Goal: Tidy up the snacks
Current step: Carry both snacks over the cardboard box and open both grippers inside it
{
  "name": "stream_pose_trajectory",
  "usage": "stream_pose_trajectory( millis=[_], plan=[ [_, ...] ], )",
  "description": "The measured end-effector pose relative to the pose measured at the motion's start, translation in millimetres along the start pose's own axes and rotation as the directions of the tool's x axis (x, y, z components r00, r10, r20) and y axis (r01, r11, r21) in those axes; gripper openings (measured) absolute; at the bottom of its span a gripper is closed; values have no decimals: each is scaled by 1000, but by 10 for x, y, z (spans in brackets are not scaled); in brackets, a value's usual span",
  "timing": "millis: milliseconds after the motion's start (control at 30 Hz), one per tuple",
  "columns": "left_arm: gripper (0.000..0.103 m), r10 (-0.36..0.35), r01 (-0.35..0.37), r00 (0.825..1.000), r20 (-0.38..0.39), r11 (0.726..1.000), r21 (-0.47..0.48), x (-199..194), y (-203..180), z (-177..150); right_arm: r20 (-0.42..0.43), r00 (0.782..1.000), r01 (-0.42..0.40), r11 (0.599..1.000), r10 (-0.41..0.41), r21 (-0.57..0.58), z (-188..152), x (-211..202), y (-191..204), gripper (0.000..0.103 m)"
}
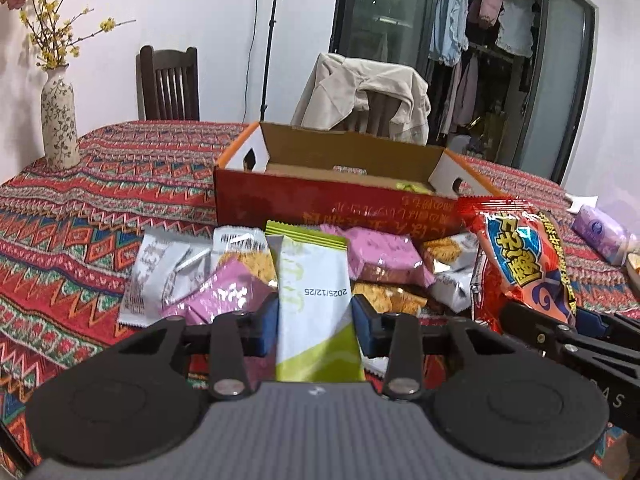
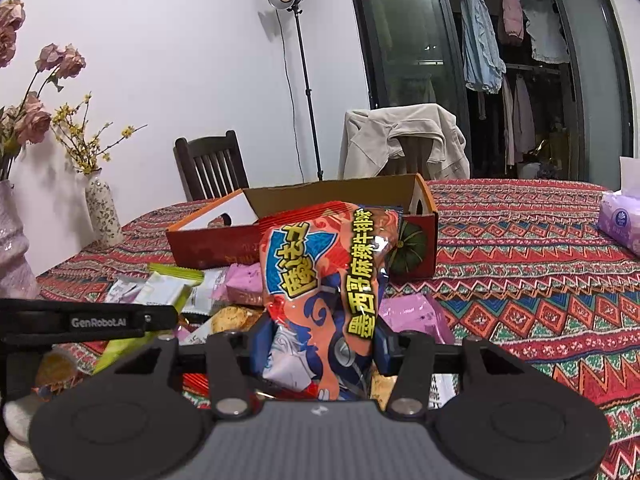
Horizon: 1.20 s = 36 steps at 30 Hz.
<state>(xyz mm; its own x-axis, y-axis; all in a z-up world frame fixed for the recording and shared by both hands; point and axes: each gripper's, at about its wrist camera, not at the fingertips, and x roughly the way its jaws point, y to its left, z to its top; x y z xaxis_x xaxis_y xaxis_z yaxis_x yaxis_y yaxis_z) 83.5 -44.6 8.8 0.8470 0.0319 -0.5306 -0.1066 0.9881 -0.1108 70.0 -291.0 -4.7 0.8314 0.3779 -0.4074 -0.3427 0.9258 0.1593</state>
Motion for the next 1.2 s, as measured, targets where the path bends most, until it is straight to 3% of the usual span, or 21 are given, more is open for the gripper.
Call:
stream_pose_trajectory(
  millis=[533,1033,1200],
  plan=[
    [39,-78,75,979,188,997,23,-93,2,754,67,997,37,999,-35,-34,587,239,30,49],
    [39,-80,84,970,230,996,-8,418,4,1523,80,995,65,997,-63,-31,1322,948,23,49],
    [39,-63,71,975,213,997,-33,709,49,1710,62,995,82,996,-80,-32,1465,1253,6,49]
  ],
)
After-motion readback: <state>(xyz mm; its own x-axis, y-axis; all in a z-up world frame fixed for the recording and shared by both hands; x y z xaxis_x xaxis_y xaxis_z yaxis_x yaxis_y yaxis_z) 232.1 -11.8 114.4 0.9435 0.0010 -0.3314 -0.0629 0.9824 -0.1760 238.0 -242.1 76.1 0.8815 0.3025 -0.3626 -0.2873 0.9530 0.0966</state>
